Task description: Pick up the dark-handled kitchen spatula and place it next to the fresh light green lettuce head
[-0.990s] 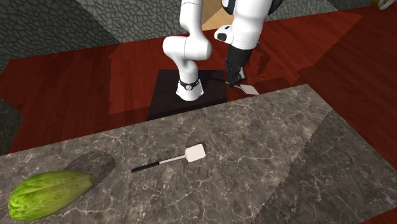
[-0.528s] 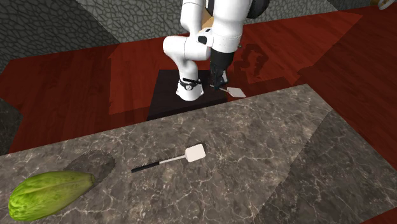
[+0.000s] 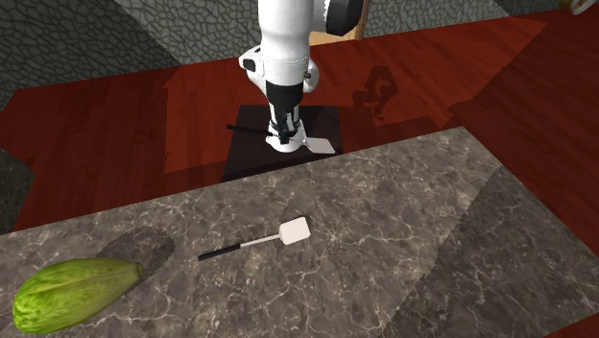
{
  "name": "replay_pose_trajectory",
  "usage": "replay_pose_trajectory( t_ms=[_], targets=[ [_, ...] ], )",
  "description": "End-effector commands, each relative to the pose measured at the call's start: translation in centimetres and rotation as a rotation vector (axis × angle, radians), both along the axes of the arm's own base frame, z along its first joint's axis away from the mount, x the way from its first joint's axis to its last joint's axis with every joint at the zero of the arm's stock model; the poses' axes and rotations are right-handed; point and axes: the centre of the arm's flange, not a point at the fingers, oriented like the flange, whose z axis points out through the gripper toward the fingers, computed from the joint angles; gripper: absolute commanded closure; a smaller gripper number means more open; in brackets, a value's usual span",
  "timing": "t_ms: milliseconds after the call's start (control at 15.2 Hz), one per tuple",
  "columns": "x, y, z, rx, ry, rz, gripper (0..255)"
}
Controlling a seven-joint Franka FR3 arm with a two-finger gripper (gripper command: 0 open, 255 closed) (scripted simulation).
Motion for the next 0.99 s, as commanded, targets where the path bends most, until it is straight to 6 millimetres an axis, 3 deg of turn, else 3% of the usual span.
replay_pose_trajectory(
  t_ms=[0,924],
  targets=[
    [0.7,-2.5,0.0,-0.001,0.000,0.002,255],
    [6.0,-20.2,0.0,-0.001,0.000,0.002,255]
  ],
)
